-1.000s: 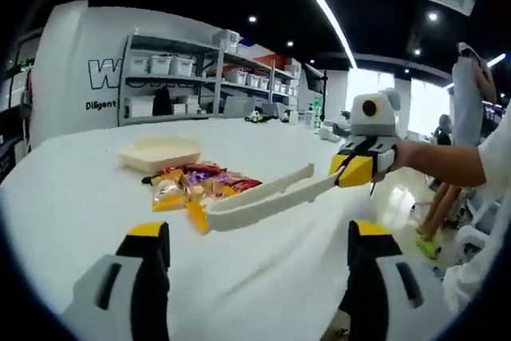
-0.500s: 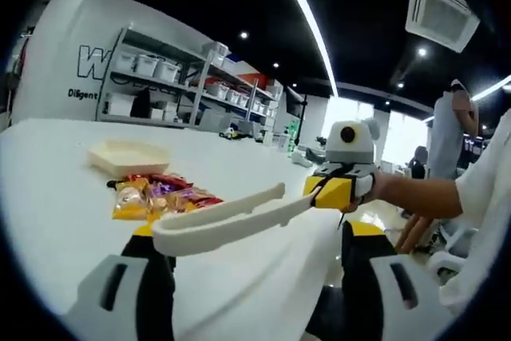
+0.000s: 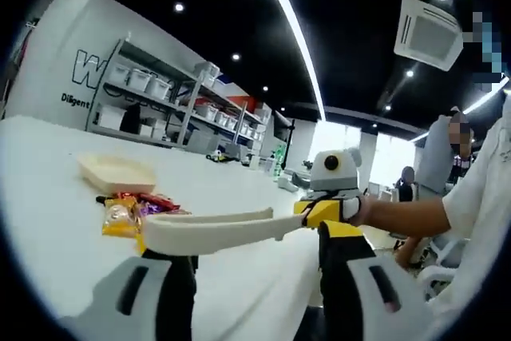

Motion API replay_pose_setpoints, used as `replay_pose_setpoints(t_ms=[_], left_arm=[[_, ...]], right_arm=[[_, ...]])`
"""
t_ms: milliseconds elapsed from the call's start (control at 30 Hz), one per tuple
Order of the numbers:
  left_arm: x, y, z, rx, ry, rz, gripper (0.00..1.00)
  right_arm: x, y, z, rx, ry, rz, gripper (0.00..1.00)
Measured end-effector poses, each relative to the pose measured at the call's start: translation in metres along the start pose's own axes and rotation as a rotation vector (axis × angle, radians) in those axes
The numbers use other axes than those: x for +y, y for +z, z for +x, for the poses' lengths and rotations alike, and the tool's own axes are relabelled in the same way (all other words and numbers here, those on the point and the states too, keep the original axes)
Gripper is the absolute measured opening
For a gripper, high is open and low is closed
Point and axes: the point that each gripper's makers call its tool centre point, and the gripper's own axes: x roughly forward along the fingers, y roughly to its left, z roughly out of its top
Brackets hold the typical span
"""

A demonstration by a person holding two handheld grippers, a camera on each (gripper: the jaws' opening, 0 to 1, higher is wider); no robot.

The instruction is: Place the target food into the container with the food tongs after gripping and lifting it, then release it inside without dropping or visibly crushing the food.

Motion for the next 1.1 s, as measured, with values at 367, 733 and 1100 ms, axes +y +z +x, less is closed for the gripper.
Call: replay_pose_setpoints(t_ms=[367, 733, 1100], left_arm=[[-0.017, 0.026, 0.005, -0.083, -0.058, 0.027, 0.52], [-0.016, 0.042, 0.001, -0.135, -0.074, -0.011, 0.38], [-0.014, 0.03, 0.001, -0.075, -0.067, -0.014, 0.3]], right_arm=[[0.012, 0.018, 0.001, -0.081, 0.063, 0.027, 0.0], [0.02, 0.02, 0.005, -0.08, 0.083, 0.011, 0.0], [0.006, 0.001, 0.007, 0.039, 0.015, -0.03, 0.0]])
